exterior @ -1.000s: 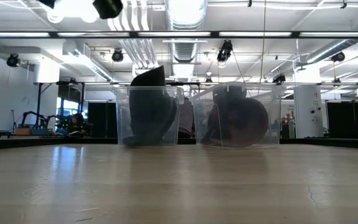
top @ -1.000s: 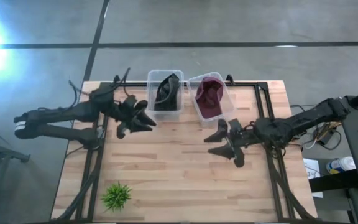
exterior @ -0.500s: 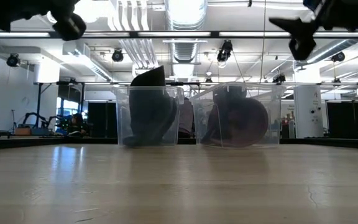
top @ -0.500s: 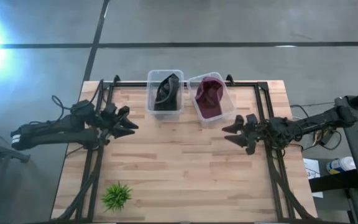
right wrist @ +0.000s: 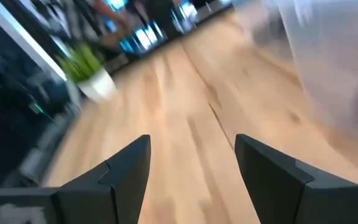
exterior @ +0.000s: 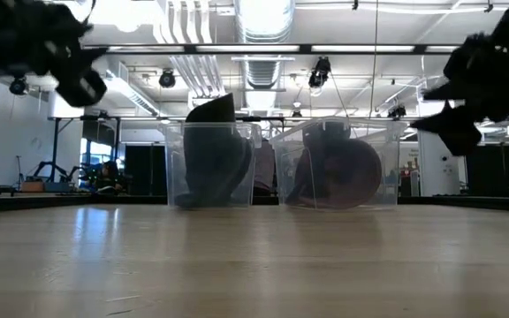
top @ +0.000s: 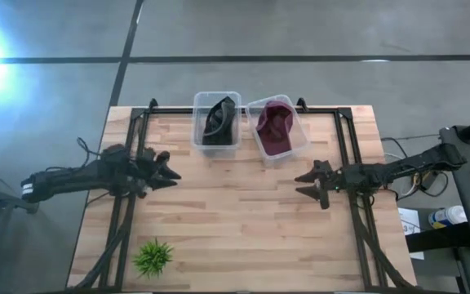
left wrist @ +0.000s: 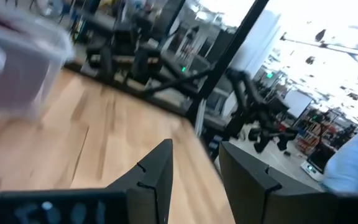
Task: Pick & Place hat
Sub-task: Return to Home Position
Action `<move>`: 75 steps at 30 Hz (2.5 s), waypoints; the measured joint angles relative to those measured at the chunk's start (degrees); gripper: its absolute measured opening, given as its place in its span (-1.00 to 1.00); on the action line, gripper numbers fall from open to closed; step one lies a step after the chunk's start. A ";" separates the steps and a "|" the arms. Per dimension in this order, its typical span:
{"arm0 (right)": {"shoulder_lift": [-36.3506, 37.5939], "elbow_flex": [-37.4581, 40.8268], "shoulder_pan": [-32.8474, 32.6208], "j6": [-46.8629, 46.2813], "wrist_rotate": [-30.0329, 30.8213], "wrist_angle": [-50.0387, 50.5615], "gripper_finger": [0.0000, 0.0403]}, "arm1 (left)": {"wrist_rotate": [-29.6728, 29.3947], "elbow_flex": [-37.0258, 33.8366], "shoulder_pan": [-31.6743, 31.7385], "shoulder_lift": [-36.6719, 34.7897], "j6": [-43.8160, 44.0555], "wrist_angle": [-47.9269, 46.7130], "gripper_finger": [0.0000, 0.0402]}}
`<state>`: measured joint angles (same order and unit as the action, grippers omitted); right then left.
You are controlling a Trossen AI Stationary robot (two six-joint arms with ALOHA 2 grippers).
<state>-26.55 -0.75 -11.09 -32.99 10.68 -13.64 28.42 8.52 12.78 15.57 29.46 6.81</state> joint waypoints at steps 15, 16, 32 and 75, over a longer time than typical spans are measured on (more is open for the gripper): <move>-1.33 0.04 0.00 0.00 -0.20 11.75 0.15 | -2.78 -6.79 -0.63 -11.39 -2.81 -6.46 -0.38; -1.33 0.04 0.00 0.00 -0.19 11.75 0.15 | -2.78 -6.79 -0.63 -13.32 -6.65 -6.50 -0.38; -1.29 0.04 0.00 0.00 -0.17 11.73 0.15 | -6.70 -7.22 -1.38 -15.22 -20.92 -5.31 -0.38; 25.05 0.22 6.01 30.48 -16.79 12.13 0.15 | -6.71 -7.38 -1.38 -14.56 -16.57 -4.71 -0.38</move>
<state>-1.50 -0.54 -5.08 -2.51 -6.11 -1.51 21.71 1.15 11.40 1.02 12.88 2.11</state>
